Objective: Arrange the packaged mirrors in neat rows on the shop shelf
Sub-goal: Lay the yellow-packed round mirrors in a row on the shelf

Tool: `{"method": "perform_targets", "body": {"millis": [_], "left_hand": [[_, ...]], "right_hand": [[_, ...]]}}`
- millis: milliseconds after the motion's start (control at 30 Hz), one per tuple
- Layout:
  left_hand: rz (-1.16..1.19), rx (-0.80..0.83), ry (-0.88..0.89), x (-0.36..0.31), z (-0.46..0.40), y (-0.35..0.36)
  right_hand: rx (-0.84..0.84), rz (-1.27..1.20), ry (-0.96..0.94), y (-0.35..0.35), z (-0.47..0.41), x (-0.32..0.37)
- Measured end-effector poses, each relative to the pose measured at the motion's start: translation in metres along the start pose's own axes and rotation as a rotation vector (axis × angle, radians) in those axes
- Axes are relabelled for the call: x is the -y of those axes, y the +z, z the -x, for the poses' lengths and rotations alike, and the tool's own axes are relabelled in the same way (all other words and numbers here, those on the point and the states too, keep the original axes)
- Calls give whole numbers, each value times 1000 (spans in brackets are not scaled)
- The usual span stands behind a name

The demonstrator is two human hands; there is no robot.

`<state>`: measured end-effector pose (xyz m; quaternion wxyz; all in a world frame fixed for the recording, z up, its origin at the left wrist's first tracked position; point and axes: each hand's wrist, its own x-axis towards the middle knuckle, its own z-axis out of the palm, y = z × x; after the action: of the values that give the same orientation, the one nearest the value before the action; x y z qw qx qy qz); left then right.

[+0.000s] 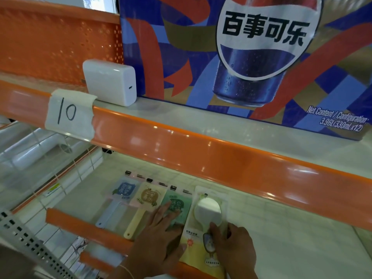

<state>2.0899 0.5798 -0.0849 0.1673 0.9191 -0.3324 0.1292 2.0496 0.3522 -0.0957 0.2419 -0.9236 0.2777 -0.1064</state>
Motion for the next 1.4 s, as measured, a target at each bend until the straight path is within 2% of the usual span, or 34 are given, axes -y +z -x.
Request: {"method": "perform_targets", "body": {"millis": [367, 900, 1233, 1400], "left_hand": [[20, -29, 43, 0, -1, 1], [58, -48, 84, 0, -1, 0], [93, -38, 75, 4, 0, 5], [96, -21, 59, 5, 1, 8]], "right_hand": [[7, -9, -30, -3, 1, -2], [148, -49, 10, -14, 6, 4], [20, -133, -22, -8, 15, -2], [17, -122, -41, -7, 17, -2]]}}
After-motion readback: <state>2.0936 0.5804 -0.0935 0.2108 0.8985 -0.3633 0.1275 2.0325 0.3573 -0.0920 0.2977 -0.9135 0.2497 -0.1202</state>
